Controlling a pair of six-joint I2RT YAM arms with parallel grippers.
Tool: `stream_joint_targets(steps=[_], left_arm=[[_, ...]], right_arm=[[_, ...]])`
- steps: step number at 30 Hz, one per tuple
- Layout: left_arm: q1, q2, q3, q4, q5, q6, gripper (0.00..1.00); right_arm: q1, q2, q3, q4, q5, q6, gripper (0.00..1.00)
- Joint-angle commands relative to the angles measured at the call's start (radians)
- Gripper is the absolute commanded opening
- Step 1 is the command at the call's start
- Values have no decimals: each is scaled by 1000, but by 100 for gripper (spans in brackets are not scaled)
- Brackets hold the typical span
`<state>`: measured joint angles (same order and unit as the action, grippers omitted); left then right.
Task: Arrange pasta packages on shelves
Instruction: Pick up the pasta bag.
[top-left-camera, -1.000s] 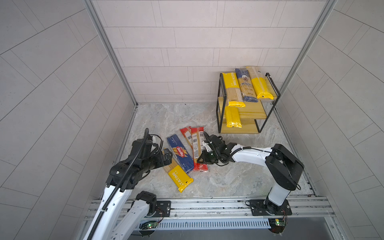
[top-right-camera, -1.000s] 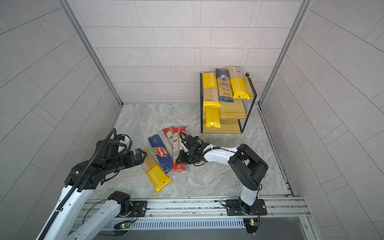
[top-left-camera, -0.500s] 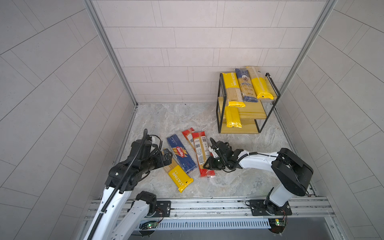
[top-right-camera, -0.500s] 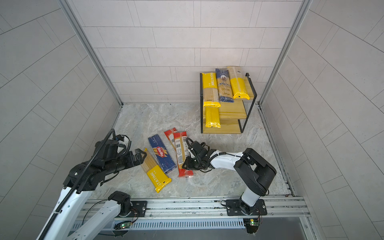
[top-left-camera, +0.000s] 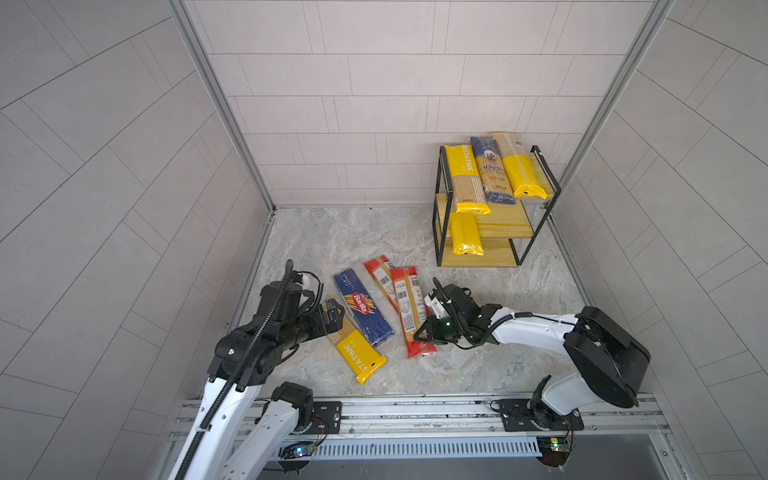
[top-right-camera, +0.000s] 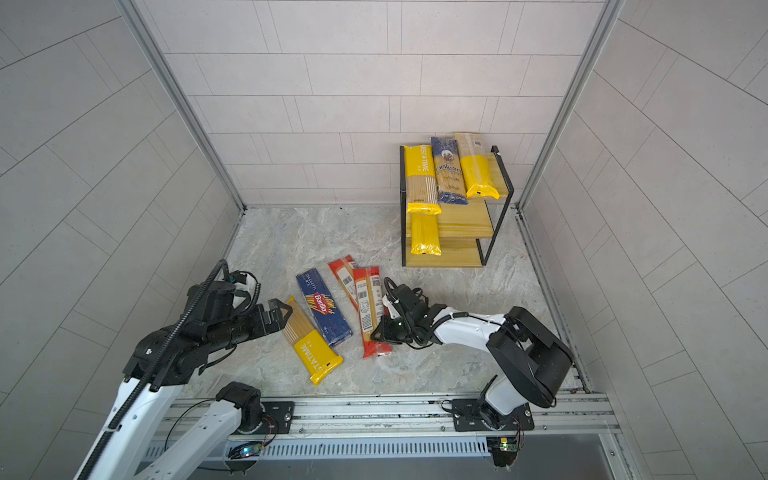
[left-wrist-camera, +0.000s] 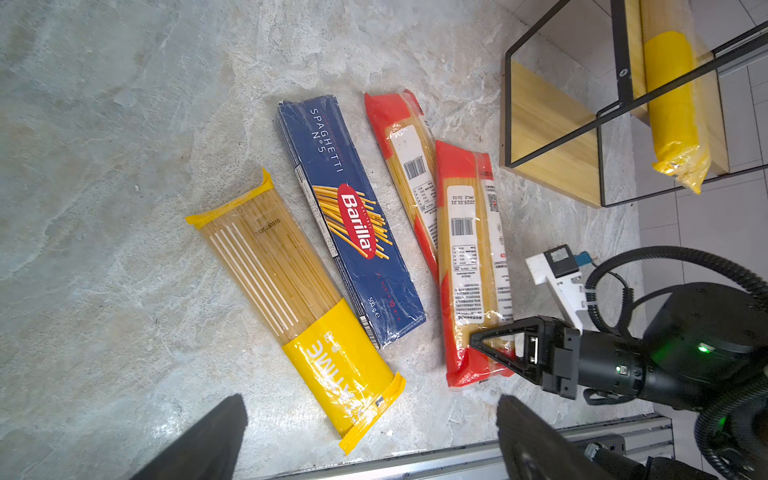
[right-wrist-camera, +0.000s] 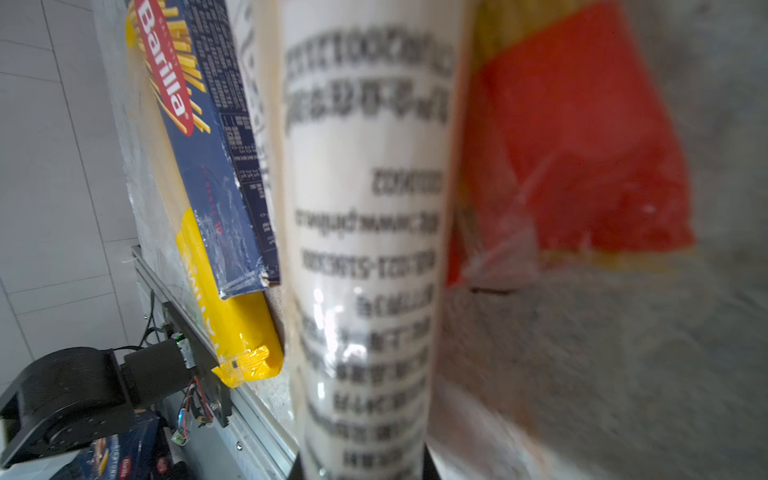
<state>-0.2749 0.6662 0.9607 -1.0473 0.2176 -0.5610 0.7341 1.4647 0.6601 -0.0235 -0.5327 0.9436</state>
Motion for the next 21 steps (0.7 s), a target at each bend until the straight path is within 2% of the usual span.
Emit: stream_joint_targets(steps=[1, 10, 21], left_arm=[[8, -4, 17, -7, 2, -9, 100], [8, 0, 26, -6, -14, -11, 100], [8, -19, 15, 5, -1, -19, 100]], right_arm=[[-40, -125, -2, -3, -9, 4, 0], [-98, -464, -12, -312, -5, -81, 0], [-133, -747, -104, -497, -11, -58, 0]])
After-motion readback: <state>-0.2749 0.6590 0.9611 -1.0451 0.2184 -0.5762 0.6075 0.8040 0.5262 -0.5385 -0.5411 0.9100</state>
